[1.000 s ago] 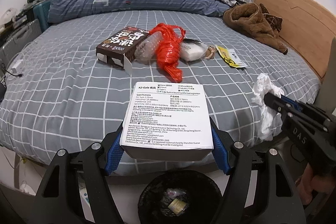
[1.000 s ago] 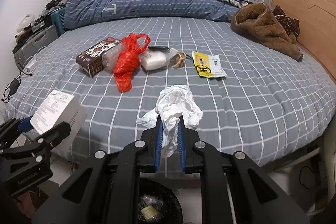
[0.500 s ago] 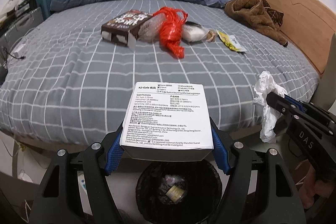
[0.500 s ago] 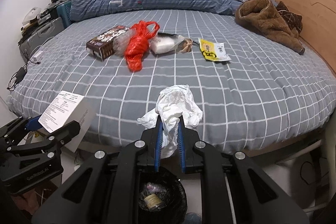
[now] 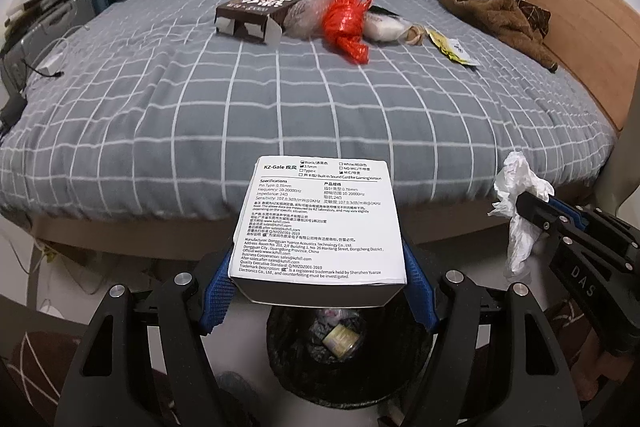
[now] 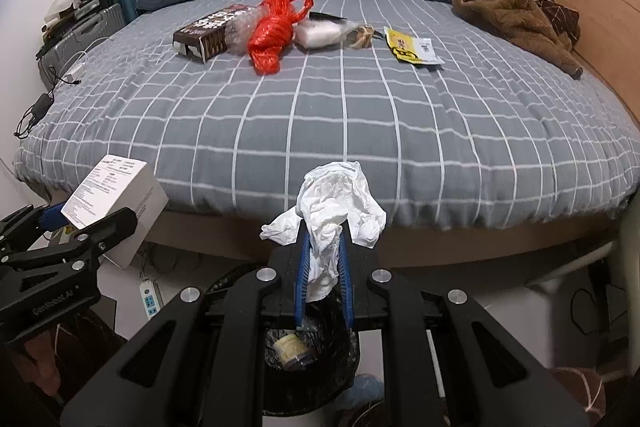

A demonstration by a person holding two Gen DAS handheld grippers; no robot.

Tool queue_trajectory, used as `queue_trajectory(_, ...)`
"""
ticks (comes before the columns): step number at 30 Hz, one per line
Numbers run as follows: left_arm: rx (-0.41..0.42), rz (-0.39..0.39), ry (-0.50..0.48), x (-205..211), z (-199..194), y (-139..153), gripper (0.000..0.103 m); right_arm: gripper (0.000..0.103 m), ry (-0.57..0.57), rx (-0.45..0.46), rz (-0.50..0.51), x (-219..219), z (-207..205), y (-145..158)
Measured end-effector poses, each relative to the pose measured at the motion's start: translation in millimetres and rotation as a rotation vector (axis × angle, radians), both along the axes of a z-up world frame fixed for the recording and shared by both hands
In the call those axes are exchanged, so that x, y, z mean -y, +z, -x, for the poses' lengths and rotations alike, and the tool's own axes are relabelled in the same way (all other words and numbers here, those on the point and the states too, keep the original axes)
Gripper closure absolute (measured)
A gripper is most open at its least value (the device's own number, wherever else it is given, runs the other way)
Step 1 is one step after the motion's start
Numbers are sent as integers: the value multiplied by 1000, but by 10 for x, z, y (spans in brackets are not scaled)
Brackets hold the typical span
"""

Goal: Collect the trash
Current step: 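Carry the white box and tissue with both tools over the black bin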

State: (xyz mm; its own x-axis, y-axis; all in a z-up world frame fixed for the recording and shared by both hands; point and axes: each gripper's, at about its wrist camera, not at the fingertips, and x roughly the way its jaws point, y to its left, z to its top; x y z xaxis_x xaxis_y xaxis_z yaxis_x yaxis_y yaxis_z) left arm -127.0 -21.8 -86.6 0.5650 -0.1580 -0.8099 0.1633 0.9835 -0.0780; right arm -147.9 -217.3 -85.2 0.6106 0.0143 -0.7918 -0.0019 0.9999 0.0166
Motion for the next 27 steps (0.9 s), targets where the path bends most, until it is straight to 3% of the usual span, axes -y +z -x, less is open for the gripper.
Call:
queue_trajectory(10,-42,-17,13,-71,272,-100,34,90,11,-56,-5,-80,273,-124)
queue_trajectory(16,-86,-28,21,-131,407,-219,34,90,8,-137,-9,-92,344,-289)
queue_trajectory(27,-165,-54,-6,-36,287,-591,34,90,8,-213,-21,-71,236,-576)
